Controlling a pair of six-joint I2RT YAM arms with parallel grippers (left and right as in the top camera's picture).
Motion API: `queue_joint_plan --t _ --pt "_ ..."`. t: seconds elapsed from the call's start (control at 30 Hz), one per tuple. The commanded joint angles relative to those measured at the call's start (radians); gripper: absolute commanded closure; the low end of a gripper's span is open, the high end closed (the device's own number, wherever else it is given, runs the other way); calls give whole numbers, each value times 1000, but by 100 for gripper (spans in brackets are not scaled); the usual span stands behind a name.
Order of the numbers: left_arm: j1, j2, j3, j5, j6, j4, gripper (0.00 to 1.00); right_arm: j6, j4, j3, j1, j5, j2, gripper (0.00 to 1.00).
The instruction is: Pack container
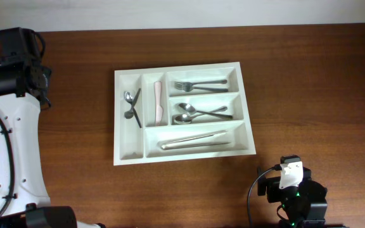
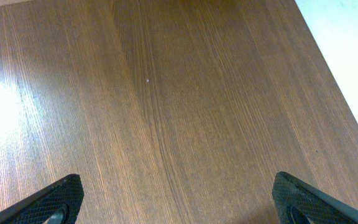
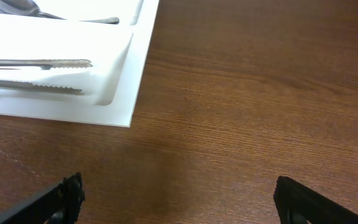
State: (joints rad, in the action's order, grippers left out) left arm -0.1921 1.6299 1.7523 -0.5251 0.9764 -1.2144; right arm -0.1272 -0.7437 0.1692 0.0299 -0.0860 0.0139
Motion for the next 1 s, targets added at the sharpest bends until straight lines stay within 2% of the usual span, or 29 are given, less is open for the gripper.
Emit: queue_joint_plan --t 0.0,0.33,0.53,0.63,0.8,0.97 --pt "-4 -14 12 -14 -5 -2 1 5 -16 -5 -2 16 -11 1" --pt "-8 -28 12 -14 -4 -21 1 6 -16 -5 -2 16 -11 1" --pt "-8 -122 8 39 -2 -14 1 5 -16 -5 -2 16 -11 1" --pt "-8 -188 -28 67 55 17 1 5 -16 -5 -2 16 -11 1" --pt "0 -351 -214 102 97 190 1 6 -16 -5 -2 16 -11 1" --pt "31 -579 -528 98 97 425 1 6 -16 -5 -2 16 -11 1"
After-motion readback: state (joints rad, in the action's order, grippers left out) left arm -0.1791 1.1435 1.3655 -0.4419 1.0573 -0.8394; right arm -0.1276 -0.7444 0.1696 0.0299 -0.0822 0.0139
